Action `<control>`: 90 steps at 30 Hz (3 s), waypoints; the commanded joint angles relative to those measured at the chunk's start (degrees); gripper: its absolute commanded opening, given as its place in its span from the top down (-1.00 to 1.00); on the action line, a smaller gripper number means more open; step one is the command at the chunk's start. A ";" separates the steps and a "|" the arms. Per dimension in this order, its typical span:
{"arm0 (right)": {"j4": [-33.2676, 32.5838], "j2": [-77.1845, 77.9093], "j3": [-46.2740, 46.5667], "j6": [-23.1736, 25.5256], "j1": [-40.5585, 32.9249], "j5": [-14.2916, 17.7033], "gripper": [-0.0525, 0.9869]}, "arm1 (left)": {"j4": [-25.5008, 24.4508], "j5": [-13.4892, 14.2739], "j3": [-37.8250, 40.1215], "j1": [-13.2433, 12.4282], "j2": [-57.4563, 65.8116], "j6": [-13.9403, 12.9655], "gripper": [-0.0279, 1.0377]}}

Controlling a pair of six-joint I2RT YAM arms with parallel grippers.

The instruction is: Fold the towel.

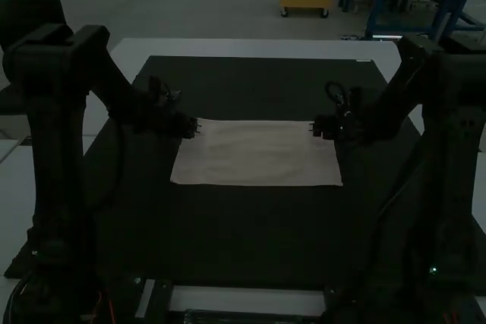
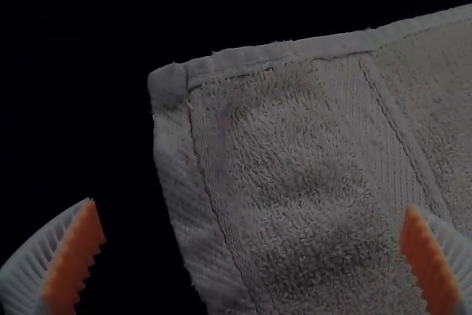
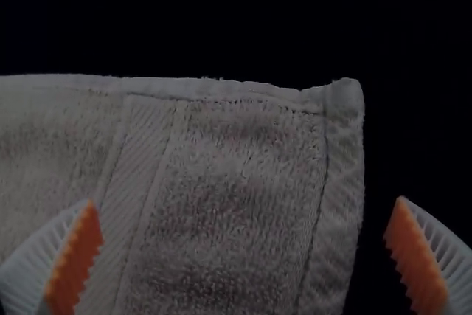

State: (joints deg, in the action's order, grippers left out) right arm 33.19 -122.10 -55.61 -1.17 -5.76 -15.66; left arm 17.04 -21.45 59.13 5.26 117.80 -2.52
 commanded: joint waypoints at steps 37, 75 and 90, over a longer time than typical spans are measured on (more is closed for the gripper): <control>-6.56 2.66 -3.45 -0.06 2.60 -8.07 0.94 | 2.03 0.53 0.37 -1.04 -3.63 -0.20 0.91; -15.52 25.51 9.47 -0.41 7.52 -12.90 0.94 | -12.12 -1.40 -10.00 -5.43 -24.55 -5.30 0.91; -20.97 34.30 15.01 -0.68 7.52 -14.22 0.94 | -21.61 -1.31 -14.40 -5.52 -34.83 -5.83 0.91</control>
State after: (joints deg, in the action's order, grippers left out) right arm 12.56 -90.19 -41.28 -1.56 0.25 -28.86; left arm -4.03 -23.38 45.76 0.62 85.76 -7.29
